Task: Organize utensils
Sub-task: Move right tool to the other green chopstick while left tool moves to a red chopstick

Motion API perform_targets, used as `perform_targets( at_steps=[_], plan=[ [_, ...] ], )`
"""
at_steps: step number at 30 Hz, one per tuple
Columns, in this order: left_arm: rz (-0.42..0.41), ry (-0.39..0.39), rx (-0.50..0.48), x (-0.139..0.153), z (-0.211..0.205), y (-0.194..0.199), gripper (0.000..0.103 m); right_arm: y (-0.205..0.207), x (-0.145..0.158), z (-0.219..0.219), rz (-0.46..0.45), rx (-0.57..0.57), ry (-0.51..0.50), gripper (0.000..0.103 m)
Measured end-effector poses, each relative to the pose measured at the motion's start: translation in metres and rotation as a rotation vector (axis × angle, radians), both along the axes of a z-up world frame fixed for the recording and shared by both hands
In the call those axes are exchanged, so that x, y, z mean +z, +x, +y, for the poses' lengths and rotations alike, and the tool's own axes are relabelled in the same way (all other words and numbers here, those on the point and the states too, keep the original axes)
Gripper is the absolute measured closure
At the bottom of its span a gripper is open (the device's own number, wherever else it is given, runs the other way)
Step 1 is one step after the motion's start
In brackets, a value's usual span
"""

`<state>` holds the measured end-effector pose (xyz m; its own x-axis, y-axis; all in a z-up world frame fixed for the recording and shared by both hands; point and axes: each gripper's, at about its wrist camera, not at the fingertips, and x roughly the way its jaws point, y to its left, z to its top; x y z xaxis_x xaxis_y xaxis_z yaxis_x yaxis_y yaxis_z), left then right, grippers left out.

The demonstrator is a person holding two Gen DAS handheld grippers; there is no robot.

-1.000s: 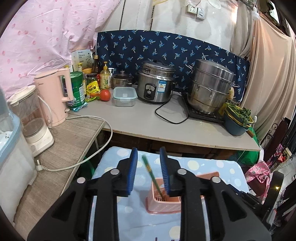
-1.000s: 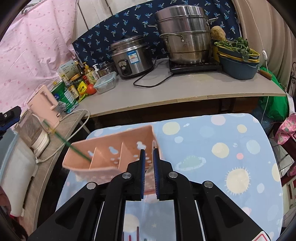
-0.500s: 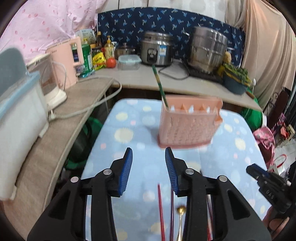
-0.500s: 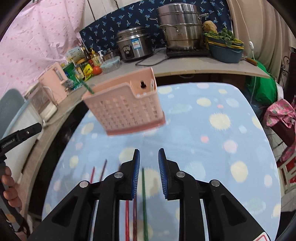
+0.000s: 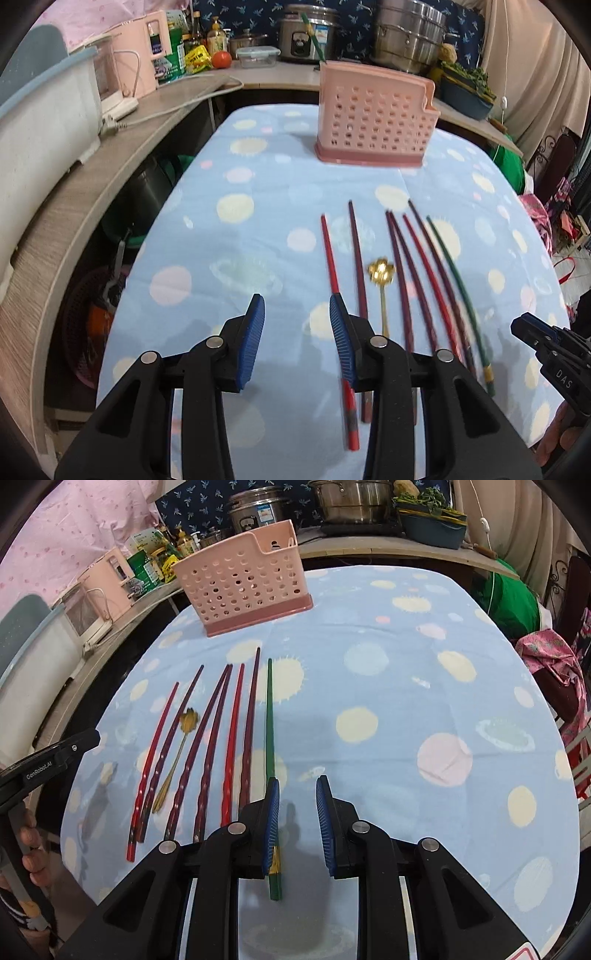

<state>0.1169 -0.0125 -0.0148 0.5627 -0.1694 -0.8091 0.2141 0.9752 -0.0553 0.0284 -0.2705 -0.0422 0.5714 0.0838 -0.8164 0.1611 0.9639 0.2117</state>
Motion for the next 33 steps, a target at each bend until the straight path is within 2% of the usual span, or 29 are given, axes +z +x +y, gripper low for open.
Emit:
perform_targets(
  at_steps=[6,14,18,23,28,33],
  plan=[
    [0.045,-0.016,0.006,-0.02,0.005,-0.015,0.068,-0.012,-0.018,0.013,0.037,0.017,0.004,0.082],
    [0.068,-0.019,-0.008,-0.029,0.007,-0.029,0.068,-0.015,-0.02,0.025,0.039,0.043,-0.028,0.082],
    [0.068,-0.015,-0.015,-0.03,0.005,-0.034,0.062,-0.017,-0.025,0.026,0.052,0.048,-0.028,0.082],
    [0.068,-0.014,-0.034,-0.03,0.001,-0.042,0.06,-0.02,-0.029,0.025,0.056,0.052,-0.033,0.086],
    [0.074,-0.011,-0.067,-0.031,-0.006,-0.052,0.06,-0.021,-0.03,0.022,0.054,0.041,-0.035,0.095],
    [0.074,0.0,-0.094,-0.034,-0.013,-0.062,0.057,-0.023,-0.031,0.021,0.05,0.039,-0.028,0.096]
  ],
)
